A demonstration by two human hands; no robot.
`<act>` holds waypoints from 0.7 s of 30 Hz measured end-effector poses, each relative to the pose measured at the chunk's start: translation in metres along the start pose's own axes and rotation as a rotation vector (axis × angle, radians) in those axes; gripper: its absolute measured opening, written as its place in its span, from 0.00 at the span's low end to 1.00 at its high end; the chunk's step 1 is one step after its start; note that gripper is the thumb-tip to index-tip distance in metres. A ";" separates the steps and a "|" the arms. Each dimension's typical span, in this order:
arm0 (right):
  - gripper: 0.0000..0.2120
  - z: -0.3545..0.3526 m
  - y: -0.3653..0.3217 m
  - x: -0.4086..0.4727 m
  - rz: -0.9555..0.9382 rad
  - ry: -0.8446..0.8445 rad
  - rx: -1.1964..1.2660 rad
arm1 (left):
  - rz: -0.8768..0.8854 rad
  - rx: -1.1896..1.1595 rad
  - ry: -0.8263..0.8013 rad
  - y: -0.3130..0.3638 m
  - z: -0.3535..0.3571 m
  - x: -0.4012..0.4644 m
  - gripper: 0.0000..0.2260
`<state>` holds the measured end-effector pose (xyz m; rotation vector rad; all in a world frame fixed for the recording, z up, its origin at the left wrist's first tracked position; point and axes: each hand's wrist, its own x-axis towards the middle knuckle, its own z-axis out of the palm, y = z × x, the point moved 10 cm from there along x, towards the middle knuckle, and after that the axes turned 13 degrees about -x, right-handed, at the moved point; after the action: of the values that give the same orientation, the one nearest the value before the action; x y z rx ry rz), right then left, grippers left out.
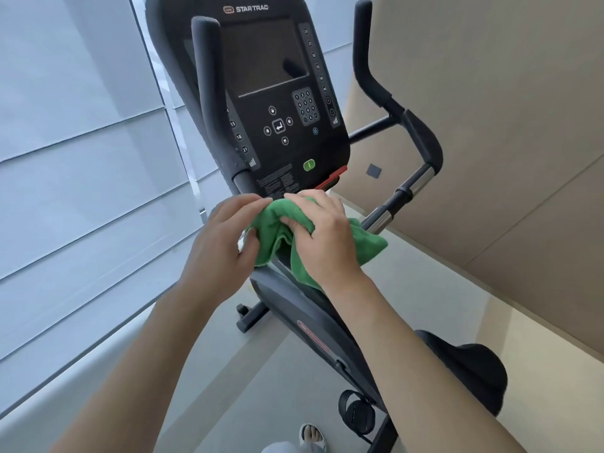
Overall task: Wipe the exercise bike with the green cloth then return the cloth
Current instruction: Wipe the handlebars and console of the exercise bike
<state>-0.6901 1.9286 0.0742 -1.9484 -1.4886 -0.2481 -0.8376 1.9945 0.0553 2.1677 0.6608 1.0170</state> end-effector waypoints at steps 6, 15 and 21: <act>0.19 -0.005 0.011 -0.030 -0.076 0.032 -0.070 | -0.012 -0.035 0.078 -0.006 0.005 -0.005 0.17; 0.24 -0.036 0.047 -0.104 -0.138 -0.010 -0.075 | -0.041 0.003 0.018 -0.003 0.012 -0.007 0.08; 0.25 -0.083 0.057 -0.083 -0.069 0.043 -0.049 | -0.077 0.034 -0.011 0.000 0.011 -0.001 0.10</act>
<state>-0.6465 1.8060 0.0720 -1.9197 -1.5369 -0.3585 -0.8297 1.9900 0.0495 2.1581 0.7560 0.9592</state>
